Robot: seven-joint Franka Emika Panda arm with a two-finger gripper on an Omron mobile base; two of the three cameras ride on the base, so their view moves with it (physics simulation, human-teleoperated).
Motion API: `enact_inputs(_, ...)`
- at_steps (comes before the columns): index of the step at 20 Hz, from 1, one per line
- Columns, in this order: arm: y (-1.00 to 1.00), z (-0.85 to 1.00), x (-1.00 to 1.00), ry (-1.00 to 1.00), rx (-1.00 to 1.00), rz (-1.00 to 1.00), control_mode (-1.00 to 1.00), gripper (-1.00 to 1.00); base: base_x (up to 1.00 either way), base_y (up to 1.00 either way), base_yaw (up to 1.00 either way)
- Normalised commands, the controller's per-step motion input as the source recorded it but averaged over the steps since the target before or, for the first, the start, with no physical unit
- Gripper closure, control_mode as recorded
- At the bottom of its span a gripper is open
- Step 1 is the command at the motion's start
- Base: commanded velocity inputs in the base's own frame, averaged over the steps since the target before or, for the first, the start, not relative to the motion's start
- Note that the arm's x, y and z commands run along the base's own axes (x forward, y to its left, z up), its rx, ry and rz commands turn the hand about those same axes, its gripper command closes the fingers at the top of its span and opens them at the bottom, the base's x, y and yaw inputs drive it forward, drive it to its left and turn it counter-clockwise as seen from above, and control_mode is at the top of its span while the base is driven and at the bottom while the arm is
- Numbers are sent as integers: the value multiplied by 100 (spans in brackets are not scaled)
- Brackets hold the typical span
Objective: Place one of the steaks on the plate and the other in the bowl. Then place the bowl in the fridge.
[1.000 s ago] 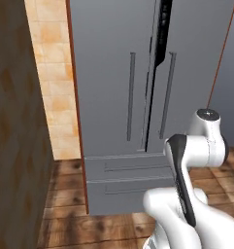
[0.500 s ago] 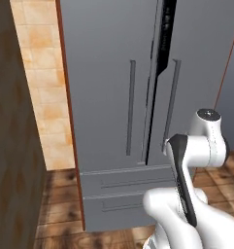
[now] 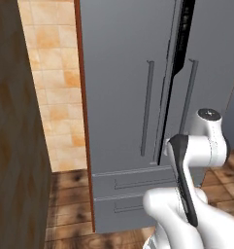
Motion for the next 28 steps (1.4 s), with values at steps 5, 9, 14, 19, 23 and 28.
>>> enact_inputs(5,-37,10,34,-13,0,4,-100,-100,0,0,0)
enact_inputs(9,-97,27,81,-12,-1,25,-100,-100,0,0,0)
enact_inputs(14,-72,39,99,-7,-12,27,-100,-100,0,0,0)
enact_inputs(19,-40,42,100,0,-30,1,-100,-100,0,0,0)
enact_inputs(23,-6,1,53,-2,-12,-3,-100,-100,0,0,0)
enact_inputs(28,0,-4,43,-17,12,0,-100,-100,0,0,0)
